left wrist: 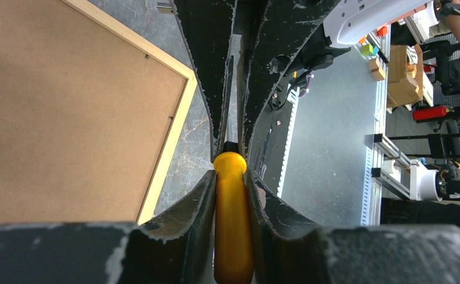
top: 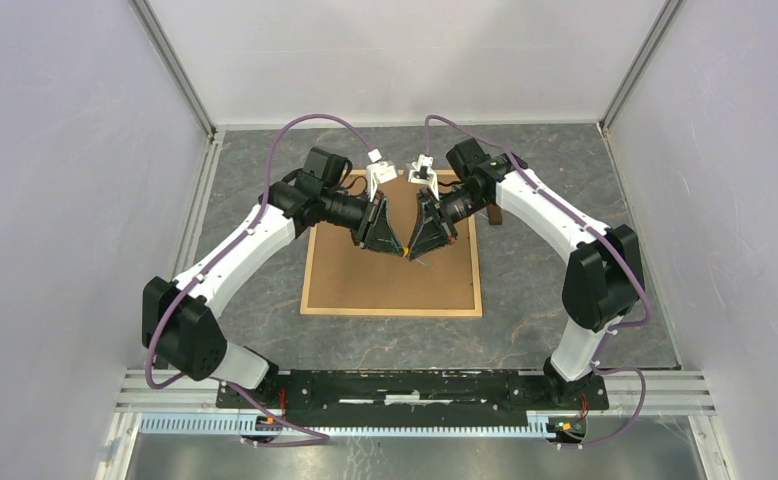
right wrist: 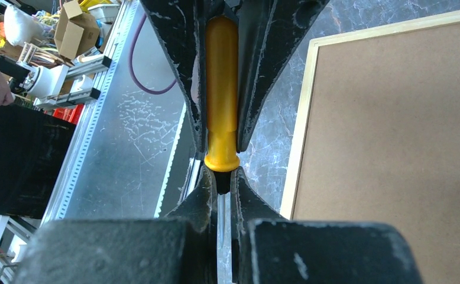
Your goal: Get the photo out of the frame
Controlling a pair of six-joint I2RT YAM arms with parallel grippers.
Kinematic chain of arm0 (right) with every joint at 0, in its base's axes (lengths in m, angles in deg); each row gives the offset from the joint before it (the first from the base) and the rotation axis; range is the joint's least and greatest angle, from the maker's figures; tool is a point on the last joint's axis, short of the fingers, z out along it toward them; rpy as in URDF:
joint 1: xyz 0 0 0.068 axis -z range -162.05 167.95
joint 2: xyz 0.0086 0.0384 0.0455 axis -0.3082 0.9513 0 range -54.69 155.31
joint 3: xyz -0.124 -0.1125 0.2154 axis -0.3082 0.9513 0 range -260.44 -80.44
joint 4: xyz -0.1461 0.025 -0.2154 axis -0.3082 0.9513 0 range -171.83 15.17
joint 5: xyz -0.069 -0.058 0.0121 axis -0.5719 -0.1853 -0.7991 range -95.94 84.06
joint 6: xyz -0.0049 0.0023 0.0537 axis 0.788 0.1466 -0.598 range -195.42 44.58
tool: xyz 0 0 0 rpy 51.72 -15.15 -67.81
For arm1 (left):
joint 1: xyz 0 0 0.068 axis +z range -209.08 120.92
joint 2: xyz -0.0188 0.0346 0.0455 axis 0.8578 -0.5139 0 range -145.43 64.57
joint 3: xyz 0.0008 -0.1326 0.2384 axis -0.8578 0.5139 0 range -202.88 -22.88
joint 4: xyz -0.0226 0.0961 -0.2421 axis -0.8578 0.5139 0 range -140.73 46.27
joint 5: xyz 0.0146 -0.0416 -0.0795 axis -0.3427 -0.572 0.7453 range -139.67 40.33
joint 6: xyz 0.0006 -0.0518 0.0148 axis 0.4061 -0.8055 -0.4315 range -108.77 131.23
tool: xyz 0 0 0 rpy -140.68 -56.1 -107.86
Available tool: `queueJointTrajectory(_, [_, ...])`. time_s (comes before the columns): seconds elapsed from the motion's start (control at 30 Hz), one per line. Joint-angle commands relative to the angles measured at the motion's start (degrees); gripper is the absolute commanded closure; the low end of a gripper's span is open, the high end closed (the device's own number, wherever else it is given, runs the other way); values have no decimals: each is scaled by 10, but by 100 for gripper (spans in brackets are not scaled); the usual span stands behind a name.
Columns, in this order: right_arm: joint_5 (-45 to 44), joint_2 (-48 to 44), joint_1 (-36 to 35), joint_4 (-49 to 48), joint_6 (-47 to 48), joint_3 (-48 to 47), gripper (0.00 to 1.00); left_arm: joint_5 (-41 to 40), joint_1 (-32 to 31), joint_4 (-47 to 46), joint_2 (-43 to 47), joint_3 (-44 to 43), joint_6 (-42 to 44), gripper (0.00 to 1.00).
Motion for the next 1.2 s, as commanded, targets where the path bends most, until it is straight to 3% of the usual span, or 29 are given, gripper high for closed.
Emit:
queueJointTrajectory(0.0, [17, -22, -3, -13, -7, 2, 100, 21, -7, -15, 5, 7, 11, 72])
queueJointTrajectory(0.33, [23, -16, -4, -17, -15, 3, 100, 24, -16, -39, 17, 26, -26, 71])
queueJointTrajectory(0.57, [19, -9, -6, -28, -32, 5, 100, 25, -17, -44, 13, 19, -36, 98])
queueJointTrajectory(0.63, [9, -9, -4, -41, -47, 5, 86, 22, -16, -53, 13, 18, -50, 98])
queueJointTrajectory(0.7, [-9, -11, 7, -54, -66, 1, 61, 21, -10, -68, 15, 25, -78, 98])
queueJointTrajectory(0.77, [-32, -12, 37, -53, -63, -12, 50, 12, 4, -85, 21, 39, -112, 98])
queueJointTrajectory(0.97, [-202, -21, 136, -121, -75, 7, 38, -73, 79, -211, 47, 117, -254, 98])
queueJointTrajectory(1.17, [-373, -24, 191, -208, 37, 74, 37, -122, 89, -217, 45, 112, -254, 98])
